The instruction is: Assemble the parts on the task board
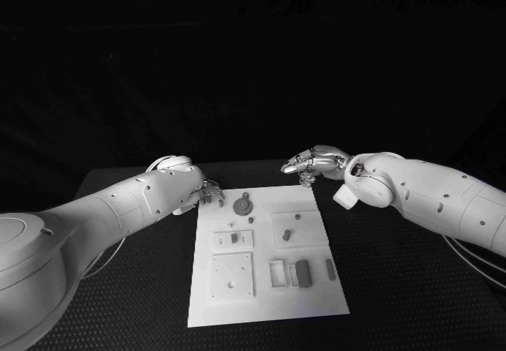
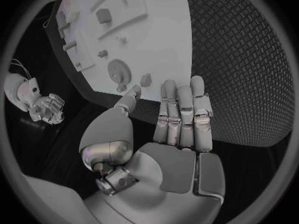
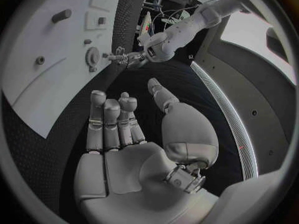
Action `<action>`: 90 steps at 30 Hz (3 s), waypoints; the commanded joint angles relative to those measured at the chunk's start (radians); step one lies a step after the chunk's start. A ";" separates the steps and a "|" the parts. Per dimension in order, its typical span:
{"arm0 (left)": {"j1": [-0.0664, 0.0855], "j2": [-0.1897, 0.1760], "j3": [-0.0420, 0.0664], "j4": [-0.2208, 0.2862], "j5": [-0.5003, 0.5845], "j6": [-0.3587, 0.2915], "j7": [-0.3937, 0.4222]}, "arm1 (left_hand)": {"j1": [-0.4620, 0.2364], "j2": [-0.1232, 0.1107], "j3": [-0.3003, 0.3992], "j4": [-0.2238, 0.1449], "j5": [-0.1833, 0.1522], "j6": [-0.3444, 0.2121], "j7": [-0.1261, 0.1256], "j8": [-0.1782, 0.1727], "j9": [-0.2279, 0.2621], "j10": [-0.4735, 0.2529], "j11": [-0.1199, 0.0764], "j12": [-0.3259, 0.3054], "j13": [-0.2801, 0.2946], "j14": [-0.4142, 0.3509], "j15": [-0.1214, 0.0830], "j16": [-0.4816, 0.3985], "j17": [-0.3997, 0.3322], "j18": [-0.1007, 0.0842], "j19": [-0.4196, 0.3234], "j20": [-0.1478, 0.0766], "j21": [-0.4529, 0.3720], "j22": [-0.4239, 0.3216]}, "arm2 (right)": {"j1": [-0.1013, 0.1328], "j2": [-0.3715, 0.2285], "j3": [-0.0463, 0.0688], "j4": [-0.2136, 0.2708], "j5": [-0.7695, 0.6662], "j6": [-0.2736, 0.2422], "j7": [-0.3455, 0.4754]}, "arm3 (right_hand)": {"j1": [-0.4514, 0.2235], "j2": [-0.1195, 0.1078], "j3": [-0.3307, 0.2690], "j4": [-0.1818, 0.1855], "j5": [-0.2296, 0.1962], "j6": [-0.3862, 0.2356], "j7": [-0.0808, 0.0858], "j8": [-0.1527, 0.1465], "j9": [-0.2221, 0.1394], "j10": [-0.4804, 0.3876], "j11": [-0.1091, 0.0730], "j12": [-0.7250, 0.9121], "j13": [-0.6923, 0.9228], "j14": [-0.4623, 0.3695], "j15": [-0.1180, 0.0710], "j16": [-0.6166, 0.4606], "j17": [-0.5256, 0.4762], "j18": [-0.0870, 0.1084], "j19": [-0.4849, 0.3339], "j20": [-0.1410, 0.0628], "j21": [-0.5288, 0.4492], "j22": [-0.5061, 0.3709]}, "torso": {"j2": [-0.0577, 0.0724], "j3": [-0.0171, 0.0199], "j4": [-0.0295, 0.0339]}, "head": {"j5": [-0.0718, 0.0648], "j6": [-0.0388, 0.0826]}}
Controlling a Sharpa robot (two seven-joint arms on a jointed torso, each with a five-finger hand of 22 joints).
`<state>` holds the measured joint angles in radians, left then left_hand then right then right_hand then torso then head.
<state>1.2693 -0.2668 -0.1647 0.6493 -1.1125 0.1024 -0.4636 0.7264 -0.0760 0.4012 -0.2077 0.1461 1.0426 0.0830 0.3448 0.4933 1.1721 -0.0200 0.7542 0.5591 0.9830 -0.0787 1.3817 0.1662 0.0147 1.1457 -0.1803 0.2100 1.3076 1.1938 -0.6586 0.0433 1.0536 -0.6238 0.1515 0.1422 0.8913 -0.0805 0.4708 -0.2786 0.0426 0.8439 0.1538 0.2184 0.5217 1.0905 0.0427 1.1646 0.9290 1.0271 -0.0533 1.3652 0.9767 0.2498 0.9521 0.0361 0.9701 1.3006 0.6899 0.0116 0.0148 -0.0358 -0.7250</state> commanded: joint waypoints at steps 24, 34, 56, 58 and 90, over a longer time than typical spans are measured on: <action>-0.011 0.009 0.002 0.001 0.046 -0.011 0.030 | 0.022 0.025 0.008 -0.022 -0.002 0.006 0.001 0.005 -0.001 0.005 -0.003 0.008 0.001 0.004 -0.008 0.005 0.000 -0.012 0.011 -0.002 0.001 0.021 | 0.000 0.009 0.000 -0.005 -0.006 0.009 0.001 | -0.011 0.003 0.000 0.003 0.006 -0.001 0.006 -0.005 -0.001 -0.007 0.003 0.005 -0.002 -0.004 -0.006 0.003 -0.002 0.012 -0.002 0.002 -0.005 -0.001 | 0.001 0.0001 -0.0011 | -0.005 -0.004; -0.012 0.015 0.002 0.000 0.062 -0.011 0.033 | 0.037 0.041 0.007 -0.041 -0.004 0.005 0.002 0.005 -0.002 0.004 -0.003 0.009 0.001 0.005 -0.008 0.005 -0.001 -0.014 0.011 -0.002 0.001 0.021 | 0.000 0.012 0.000 -0.005 -0.006 0.011 -0.001 | -0.011 0.004 0.000 0.003 0.006 -0.001 0.006 -0.005 -0.001 -0.007 0.003 0.005 -0.002 -0.004 -0.006 0.004 -0.002 0.012 -0.002 0.002 -0.005 -0.001 | -0.001 -0.0006 0.0014 | -0.009 -0.004; -0.012 0.018 0.002 -0.007 0.075 -0.015 0.034 | 0.062 0.079 0.005 -0.071 -0.011 0.003 0.003 0.006 -0.003 0.003 -0.002 0.009 0.000 0.005 -0.008 0.004 -0.004 -0.015 0.012 -0.002 0.000 0.021 | 0.000 0.017 0.000 -0.008 -0.006 0.016 -0.007 | -0.012 0.003 0.001 0.003 0.006 -0.002 0.006 -0.005 -0.001 -0.008 0.003 0.005 -0.003 -0.004 -0.006 0.004 -0.002 0.012 -0.002 0.002 -0.005 -0.001 | 0.001 0.0000 -0.0006 | -0.011 -0.004; -0.012 0.021 0.002 -0.011 0.074 -0.014 0.035 | 0.064 0.082 0.005 -0.072 -0.011 0.003 0.003 0.006 -0.003 0.003 -0.002 0.009 0.000 0.005 -0.007 0.004 -0.004 -0.015 0.012 -0.001 0.000 0.021 | 0.000 0.018 0.000 -0.009 -0.006 0.017 -0.007 | -0.013 0.003 0.001 0.003 0.006 -0.002 0.006 -0.005 -0.001 -0.008 0.003 0.005 -0.003 -0.004 -0.006 0.004 -0.002 0.012 -0.002 0.002 -0.005 -0.001 | 0.001 -0.0001 -0.0008 | -0.011 -0.004; -0.017 0.005 0.006 -0.013 0.208 -0.044 0.056 | 0.192 0.114 0.183 -0.006 -0.096 0.017 -0.002 0.020 -0.001 0.015 -0.006 0.017 0.000 0.018 -0.008 0.009 -0.007 -0.015 0.025 -0.001 0.008 0.023 | 0.000 0.016 0.000 -0.012 -0.006 0.019 -0.007 | -0.014 0.003 0.002 0.003 0.006 -0.002 0.006 -0.005 -0.001 -0.008 0.003 0.006 -0.003 -0.004 -0.006 0.004 -0.002 0.012 -0.002 0.002 -0.005 -0.001 | 0.000 -0.0004 0.0004 | -0.016 -0.008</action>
<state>1.2519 -0.2609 -0.1593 0.6338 -0.9641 0.0790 -0.4289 0.9036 0.0247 0.5809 -0.2134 0.0492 1.0541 0.0802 0.3611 0.4884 1.1808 -0.0288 0.7676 0.5581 0.9937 -0.0888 1.3863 0.1588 0.0147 1.1619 -0.1820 0.2140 1.3075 1.1937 -0.6423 0.0432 1.0416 -0.6245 0.1550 0.1310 0.8872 -0.0763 0.4708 -0.2785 0.0426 0.8427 0.1526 0.2184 0.5219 1.0880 0.0447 1.1646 0.9267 1.0268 -0.0529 1.3651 0.9753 0.2501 0.9521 0.0362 0.9701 1.3006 0.6899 0.0110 0.0150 -0.0511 -0.7314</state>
